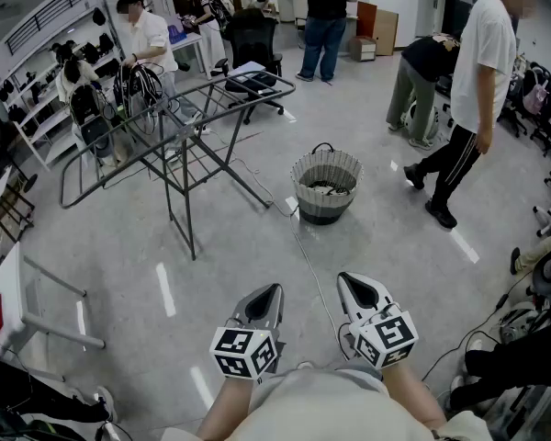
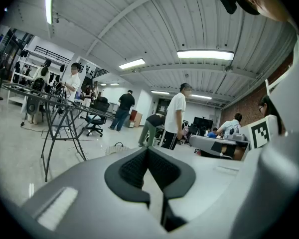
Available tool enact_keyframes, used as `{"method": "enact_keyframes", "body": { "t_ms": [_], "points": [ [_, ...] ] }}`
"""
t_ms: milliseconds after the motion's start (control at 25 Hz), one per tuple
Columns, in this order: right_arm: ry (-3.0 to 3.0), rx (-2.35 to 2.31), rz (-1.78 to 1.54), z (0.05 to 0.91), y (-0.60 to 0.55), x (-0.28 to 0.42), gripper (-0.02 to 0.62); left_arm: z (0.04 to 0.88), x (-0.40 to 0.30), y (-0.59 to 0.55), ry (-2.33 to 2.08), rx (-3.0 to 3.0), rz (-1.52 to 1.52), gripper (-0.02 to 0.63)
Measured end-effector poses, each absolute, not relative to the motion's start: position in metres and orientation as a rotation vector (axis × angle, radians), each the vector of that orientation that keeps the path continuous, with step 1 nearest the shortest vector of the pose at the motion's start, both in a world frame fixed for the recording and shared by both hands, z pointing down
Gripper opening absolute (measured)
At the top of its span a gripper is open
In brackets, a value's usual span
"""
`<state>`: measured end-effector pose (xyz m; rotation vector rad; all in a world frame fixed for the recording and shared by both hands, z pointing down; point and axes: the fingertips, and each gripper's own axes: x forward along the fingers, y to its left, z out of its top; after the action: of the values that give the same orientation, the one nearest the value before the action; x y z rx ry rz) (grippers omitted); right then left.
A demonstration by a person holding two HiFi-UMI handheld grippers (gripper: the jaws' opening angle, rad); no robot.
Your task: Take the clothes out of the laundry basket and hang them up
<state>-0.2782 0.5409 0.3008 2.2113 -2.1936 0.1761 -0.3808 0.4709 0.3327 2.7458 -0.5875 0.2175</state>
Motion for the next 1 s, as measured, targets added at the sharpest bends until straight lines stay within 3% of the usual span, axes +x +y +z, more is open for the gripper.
{"method": "enact_keyframes", "body": {
  "t_ms": [880, 1000],
  "points": [
    [-2.186, 2.147, 0.239, 0.307, 0.514, -0.273, 0.003, 0.342, -0.374, 0.441, -0.550, 2.707, 0.232, 0.014],
    [-2.178, 2.168, 0.282, 0.311, 0.497, -0.256, 0.011, 0.344, -0.359, 0.431, -0.522, 2.713, 0.250, 0.096]
  ]
}}
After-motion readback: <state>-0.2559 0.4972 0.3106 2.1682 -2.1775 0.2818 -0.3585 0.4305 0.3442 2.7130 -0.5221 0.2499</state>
